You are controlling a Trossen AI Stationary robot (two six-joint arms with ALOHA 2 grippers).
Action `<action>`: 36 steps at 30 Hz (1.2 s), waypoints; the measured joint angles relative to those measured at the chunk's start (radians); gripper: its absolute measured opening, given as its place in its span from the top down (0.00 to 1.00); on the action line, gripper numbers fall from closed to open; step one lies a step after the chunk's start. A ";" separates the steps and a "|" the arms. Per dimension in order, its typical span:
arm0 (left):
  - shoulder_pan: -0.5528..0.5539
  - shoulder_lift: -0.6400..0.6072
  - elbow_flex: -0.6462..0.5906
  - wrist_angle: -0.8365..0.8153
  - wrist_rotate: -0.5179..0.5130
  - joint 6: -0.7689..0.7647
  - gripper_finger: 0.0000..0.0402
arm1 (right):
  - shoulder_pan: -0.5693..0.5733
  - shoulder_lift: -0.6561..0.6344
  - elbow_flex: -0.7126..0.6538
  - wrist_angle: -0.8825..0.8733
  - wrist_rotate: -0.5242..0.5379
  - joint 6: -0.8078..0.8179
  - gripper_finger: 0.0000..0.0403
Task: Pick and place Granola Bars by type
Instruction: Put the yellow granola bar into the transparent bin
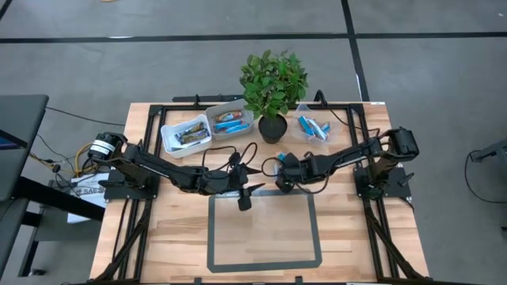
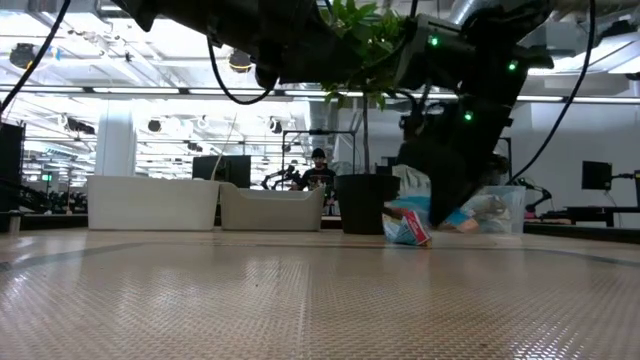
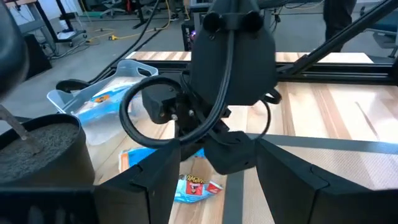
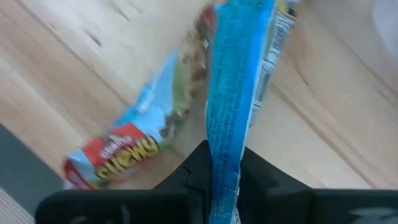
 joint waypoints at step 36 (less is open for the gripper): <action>0.000 0.000 0.000 0.005 0.008 -0.011 0.50 | -0.445 -0.409 0.001 -0.371 0.210 -0.205 0.91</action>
